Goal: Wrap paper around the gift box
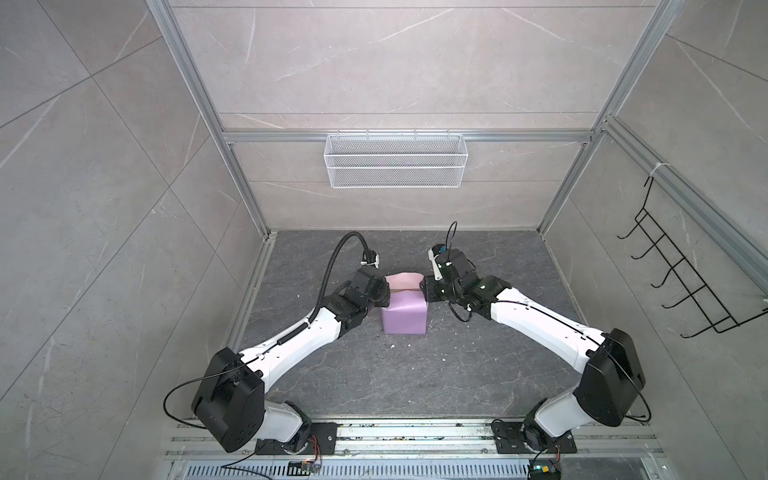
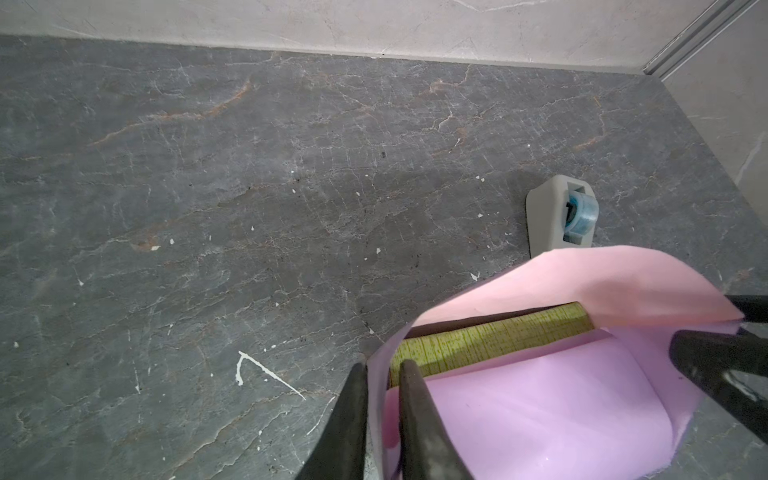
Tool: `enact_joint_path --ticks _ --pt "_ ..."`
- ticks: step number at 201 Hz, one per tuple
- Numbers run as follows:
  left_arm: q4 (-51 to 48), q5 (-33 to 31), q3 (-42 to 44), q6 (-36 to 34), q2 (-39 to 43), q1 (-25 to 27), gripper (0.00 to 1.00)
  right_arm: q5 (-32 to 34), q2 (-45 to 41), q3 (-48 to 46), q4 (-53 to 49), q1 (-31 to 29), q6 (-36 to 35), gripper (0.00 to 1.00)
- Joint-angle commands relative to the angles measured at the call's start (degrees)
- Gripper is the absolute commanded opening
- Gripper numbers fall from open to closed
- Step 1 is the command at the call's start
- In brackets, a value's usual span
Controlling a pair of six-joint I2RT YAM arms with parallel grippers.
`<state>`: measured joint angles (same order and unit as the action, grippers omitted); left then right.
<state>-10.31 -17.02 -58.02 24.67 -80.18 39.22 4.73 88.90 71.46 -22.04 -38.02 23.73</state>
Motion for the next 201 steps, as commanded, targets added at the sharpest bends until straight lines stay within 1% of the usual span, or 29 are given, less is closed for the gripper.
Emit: enact_joint_path --ticks 1,27,57,77,85,93,101,117,136,156,175,201 --pt "0.87 0.82 -0.61 -0.14 -0.67 -0.26 0.1 0.71 -1.52 -1.23 0.6 -0.15 -0.68 0.39" --pt "0.88 0.8 -1.25 -0.75 -0.85 -0.25 0.0 0.71 -1.54 -1.68 0.83 -0.12 -0.52 0.4" --pt "1.12 0.27 -1.24 -1.06 -1.01 -0.26 0.0 0.83 -2.23 -2.03 0.69 -0.12 -0.64 0.41" --pt "1.15 0.56 -1.22 -1.11 -1.03 -0.23 0.0 0.21 -3.69 -2.65 0.86 -0.15 -1.33 0.46" --pt "1.16 0.86 -1.16 -1.11 -0.86 -0.21 0.0 -0.81 -4.69 -3.08 1.04 -0.11 -1.77 0.51" --pt "1.11 1.02 -1.15 -0.88 -0.65 -0.26 0.13 -2.05 -6.0 -3.62 1.25 -0.13 -2.34 0.58" --pt "1.13 1.25 -0.91 -0.57 -0.3 -0.23 0.25 -2.77 -7.36 -4.18 1.02 -0.12 -2.95 0.62" --pt "1.41 1.91 -0.2 -0.08 0.82 -0.24 0.44 -2.63 -10.55 -5.25 -0.38 0.12 -4.38 0.64" --pt "1.45 3.34 1.43 0.89 2.81 -0.2 0.63 -3.75 -13.3 -6.93 -1.89 2.54 -5.77 0.66" --pt "3.32 6.68 4.81 3.26 4.73 -0.32 0.74 -8.55 -14.62 -8.77 -1.76 7.72 -5.91 0.68" --pt "3.69 9.69 6.81 5.36 4.73 -0.45 0.79 -14.86 -14.24 -10.24 0.32 12.1 -5.04 0.7" --pt "4.99 11.43 8.01 6.58 4.02 -0.52 0.83 -18.65 -11.92 -10.96 3.49 13.19 -3.85 0.72"
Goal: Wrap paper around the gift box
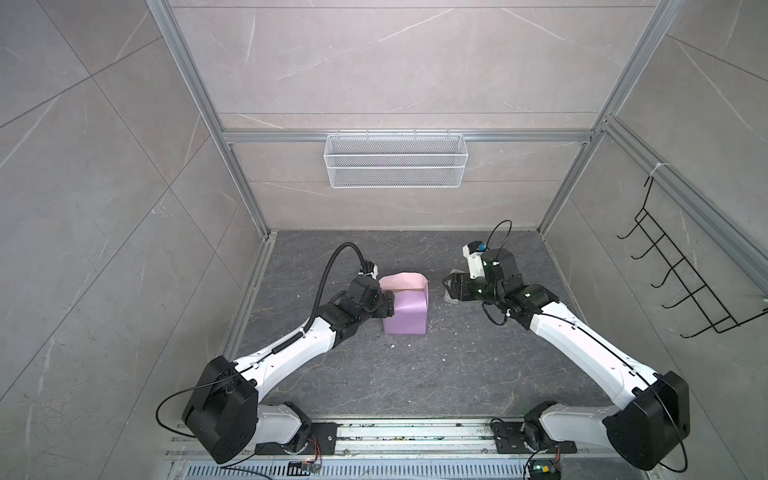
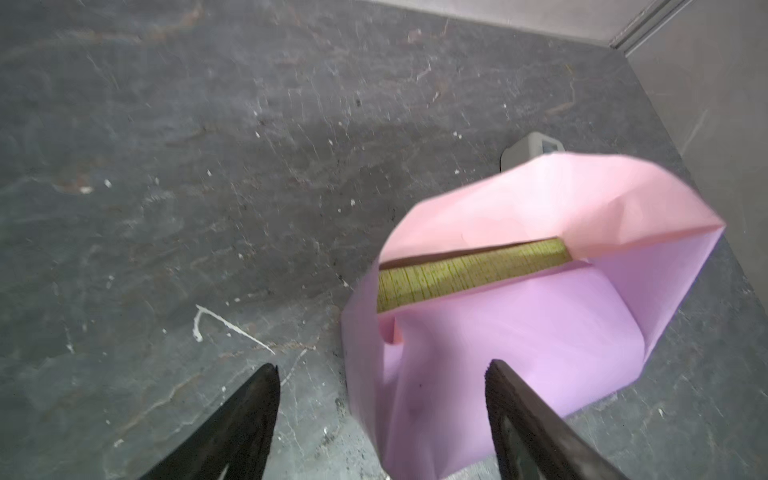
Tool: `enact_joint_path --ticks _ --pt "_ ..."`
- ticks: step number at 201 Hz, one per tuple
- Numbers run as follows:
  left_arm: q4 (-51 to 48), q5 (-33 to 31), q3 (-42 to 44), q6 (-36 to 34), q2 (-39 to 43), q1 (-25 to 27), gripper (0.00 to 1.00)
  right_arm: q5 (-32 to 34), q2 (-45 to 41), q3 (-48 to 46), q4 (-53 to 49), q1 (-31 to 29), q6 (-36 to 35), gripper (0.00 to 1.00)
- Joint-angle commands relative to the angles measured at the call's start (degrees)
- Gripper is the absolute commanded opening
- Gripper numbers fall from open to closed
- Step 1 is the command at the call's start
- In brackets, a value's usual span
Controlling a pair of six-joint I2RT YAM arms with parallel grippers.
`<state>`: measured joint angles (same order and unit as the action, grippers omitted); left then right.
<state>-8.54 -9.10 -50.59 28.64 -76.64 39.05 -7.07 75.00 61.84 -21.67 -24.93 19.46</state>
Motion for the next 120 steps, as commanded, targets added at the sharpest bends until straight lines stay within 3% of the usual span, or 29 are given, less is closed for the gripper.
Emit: enact_joint_path --ticks 1,55,120 --pt "3.19 3.63 0.58 2.62 0.41 -0.32 0.83 -6.96 2.07 -1.36 3.25 0.12 0.49 0.72" --pt "2.52 2.61 0.06 3.31 -2.57 -2.11 0.83 -8.08 8.31 -0.99 6.24 0.23 2.23 0.72" --pt "2.44 2.06 0.31 2.56 -3.95 -2.4 0.83 -13.88 13.19 0.4 9.78 0.23 2.85 0.71"
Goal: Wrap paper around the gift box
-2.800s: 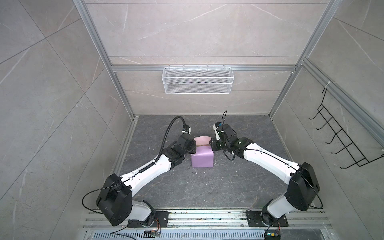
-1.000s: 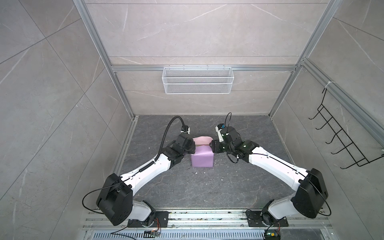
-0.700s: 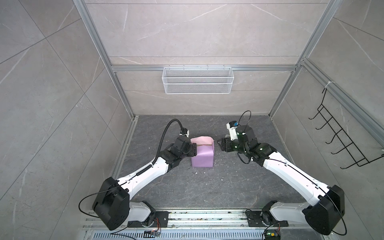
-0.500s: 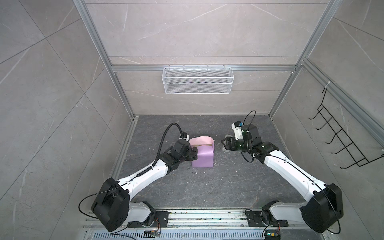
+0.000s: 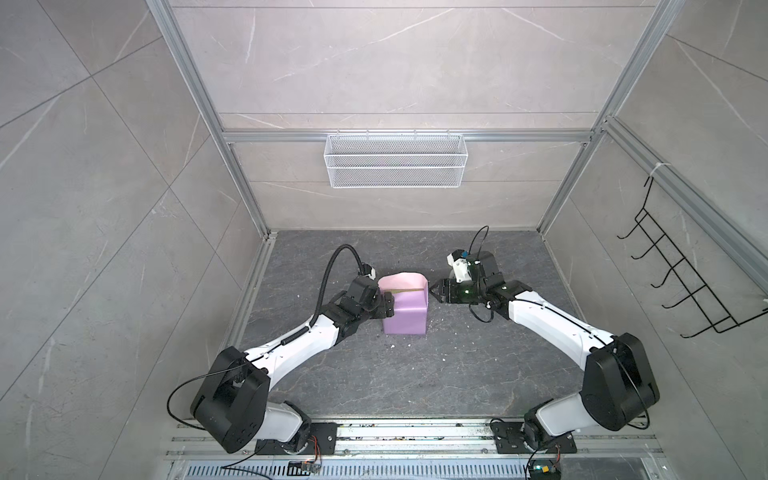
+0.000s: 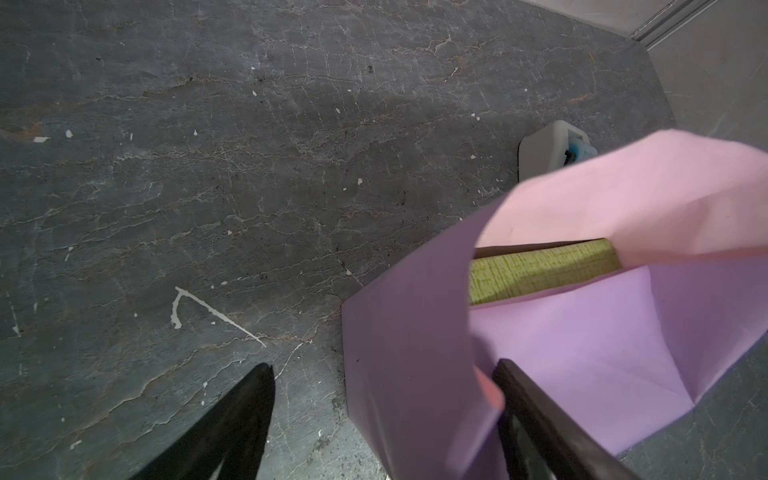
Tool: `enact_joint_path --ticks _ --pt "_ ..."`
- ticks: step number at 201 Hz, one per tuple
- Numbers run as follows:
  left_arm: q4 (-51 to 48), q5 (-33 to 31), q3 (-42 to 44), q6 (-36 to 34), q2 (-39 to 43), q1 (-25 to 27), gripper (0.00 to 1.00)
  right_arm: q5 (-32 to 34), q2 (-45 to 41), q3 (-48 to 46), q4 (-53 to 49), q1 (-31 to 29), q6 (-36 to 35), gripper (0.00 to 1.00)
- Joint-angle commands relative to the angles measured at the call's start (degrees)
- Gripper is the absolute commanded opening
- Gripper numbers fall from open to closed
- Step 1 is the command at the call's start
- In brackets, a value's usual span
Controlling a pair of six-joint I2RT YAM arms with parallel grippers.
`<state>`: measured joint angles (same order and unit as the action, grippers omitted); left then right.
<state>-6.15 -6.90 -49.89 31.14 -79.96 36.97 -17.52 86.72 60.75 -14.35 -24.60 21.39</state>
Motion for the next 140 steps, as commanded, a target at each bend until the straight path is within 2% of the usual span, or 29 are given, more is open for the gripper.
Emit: enact_joint_path --ticks 1,70,140 --pt "0.07 -0.14 -0.39 0.07 -0.63 -0.32 0.83 -3.5 1.59 1.53 2.52 -0.14 0.93 0.71" --pt "0.02 -0.4 -0.29 -0.39 -0.9 -0.37 0.83 -6.62 3.26 1.12 4.91 -0.36 2.37 0.7" --pt "0.16 -0.4 -0.55 -0.64 -0.81 -0.34 0.83 -6.87 6.06 2.82 6.36 -1.41 3.44 0.69"
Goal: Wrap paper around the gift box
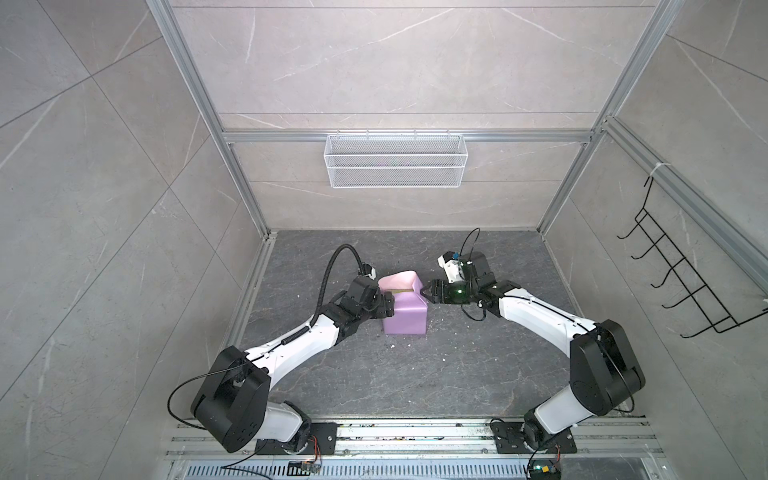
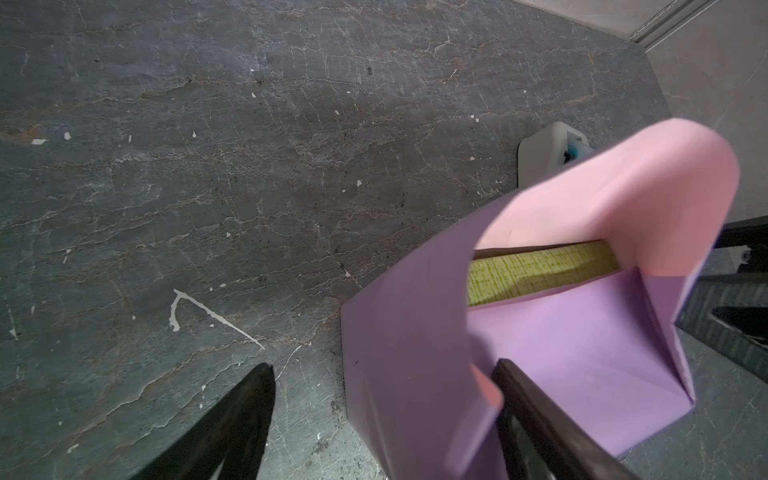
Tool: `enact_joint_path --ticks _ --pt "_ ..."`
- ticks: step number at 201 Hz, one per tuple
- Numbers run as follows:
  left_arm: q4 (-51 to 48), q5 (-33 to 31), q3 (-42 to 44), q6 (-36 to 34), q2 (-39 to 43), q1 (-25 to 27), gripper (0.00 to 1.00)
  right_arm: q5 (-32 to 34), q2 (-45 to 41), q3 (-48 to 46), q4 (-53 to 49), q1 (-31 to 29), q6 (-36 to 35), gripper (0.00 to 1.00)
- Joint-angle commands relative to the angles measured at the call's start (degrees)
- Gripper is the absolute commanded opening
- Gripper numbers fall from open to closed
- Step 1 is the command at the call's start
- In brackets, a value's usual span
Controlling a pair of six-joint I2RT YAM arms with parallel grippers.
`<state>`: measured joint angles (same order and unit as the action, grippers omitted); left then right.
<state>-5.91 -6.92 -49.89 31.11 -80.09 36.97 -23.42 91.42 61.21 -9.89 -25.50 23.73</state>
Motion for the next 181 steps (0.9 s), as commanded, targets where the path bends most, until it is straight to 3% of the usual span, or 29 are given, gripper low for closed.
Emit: enact_joint_path --ticks 1,181 --pt "-0.11 -0.33 -0.6 -0.62 -0.68 -0.33 0.83 -0.95 1.42 2.39 1.94 -0.52 1.12 0.69" --pt "0.01 -0.65 -0.81 -1.47 -0.32 -0.36 0.83 0.04 7.25 2.8 3.95 -1.98 1.87 0.69"
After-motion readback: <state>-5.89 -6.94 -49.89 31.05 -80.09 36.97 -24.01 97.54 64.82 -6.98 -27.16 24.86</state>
